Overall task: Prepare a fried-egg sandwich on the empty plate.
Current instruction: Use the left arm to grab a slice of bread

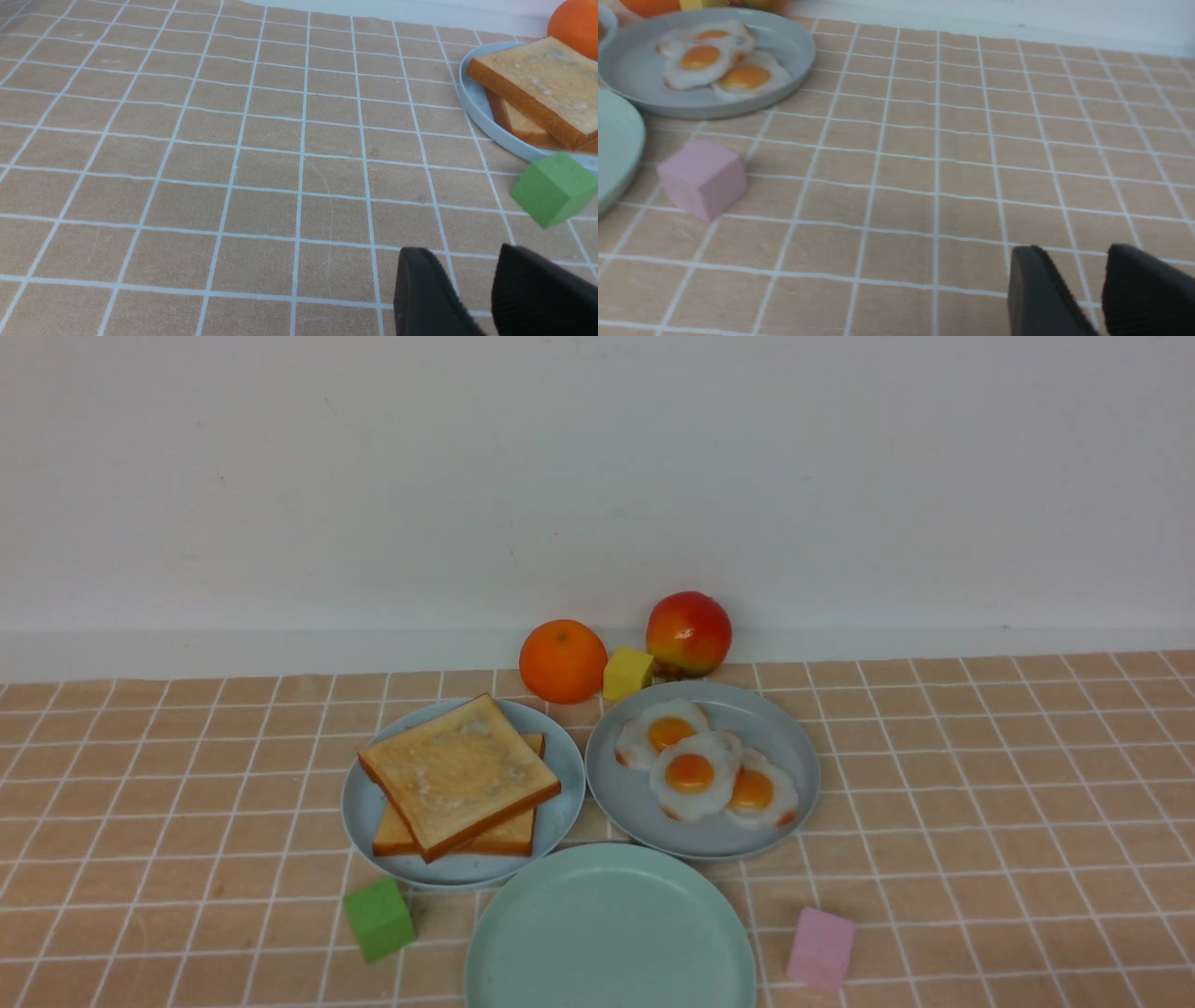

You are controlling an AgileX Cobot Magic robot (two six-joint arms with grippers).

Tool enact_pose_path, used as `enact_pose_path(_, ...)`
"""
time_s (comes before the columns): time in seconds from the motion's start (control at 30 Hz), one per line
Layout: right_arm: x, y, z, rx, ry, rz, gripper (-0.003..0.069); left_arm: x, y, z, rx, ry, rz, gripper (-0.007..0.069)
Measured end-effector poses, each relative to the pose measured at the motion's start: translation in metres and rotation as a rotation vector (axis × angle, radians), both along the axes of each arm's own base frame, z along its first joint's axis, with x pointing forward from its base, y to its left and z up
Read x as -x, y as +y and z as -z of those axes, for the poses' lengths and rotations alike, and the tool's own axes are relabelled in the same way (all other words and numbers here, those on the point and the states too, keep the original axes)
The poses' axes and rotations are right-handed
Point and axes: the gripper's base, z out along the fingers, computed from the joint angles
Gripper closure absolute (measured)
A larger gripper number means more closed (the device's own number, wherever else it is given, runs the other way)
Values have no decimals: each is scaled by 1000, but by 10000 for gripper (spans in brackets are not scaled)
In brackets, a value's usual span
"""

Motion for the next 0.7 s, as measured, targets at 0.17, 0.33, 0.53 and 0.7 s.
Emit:
enact_pose_path(0.17,-1,1,-1,-54,-29,7,419,0,0,0,0,0,0,386)
enact_pose_path(0.33,-3,3,-7,-118,-101,0,419,-1,0,-3,-1,-35,1,386)
enact_pose_path(0.53,-4,4,-16,-134,-203,-24,419,-4,-1,-20,-2,-230,9,386)
enact_pose_path(0.7,-4,7,-29,-161,-339,-55,419,-4,-1,-35,-5,-392,15,386)
